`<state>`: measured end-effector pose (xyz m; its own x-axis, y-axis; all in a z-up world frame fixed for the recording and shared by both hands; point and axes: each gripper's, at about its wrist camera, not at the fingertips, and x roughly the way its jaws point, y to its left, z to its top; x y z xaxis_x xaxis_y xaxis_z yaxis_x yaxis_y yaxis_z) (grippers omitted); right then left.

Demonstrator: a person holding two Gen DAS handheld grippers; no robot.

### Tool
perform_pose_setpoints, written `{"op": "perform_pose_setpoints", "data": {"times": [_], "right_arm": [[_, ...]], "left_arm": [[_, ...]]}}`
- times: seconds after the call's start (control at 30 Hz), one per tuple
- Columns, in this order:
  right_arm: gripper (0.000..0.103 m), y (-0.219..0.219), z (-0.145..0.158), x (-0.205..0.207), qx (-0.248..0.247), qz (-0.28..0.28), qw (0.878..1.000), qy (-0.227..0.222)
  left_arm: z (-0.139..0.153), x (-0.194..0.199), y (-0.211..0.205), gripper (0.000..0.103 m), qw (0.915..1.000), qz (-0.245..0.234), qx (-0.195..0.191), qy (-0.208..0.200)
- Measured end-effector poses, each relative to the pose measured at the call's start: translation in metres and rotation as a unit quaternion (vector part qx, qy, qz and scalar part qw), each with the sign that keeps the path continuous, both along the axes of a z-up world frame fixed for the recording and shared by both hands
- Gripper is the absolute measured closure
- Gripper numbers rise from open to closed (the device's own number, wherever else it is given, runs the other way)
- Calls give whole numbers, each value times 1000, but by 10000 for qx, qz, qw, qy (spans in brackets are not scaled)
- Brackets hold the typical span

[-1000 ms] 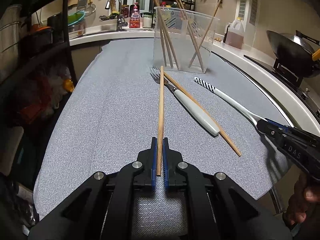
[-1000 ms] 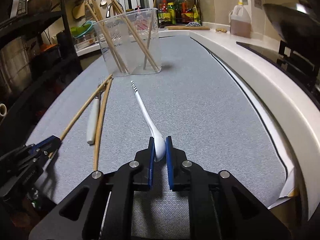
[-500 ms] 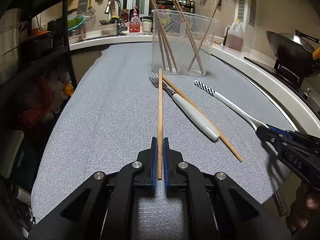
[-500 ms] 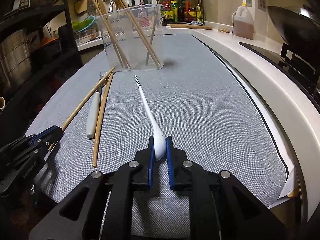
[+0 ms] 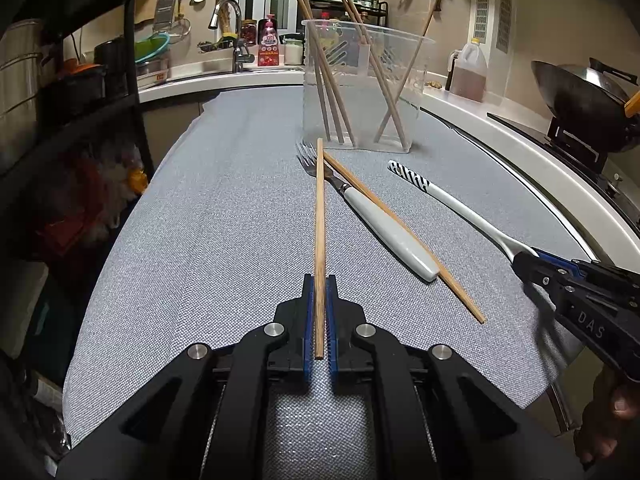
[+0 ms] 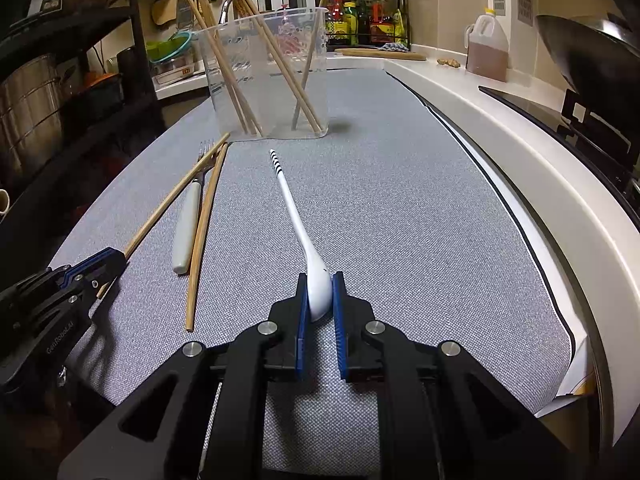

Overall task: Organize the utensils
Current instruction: 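Lift the chopstick and white spoon off the mat with both tools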

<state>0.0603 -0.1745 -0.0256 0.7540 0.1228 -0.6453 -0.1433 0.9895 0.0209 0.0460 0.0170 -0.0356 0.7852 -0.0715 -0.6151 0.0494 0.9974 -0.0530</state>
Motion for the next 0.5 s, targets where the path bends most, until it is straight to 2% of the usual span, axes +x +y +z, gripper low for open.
{"op": "perform_pose_setpoints", "data": {"times": [0.5], "right_arm": [[91, 1, 0, 0, -21, 26, 10000, 1]], "left_arm": [[0, -1, 0, 98, 10000, 0, 2, 4]]}}
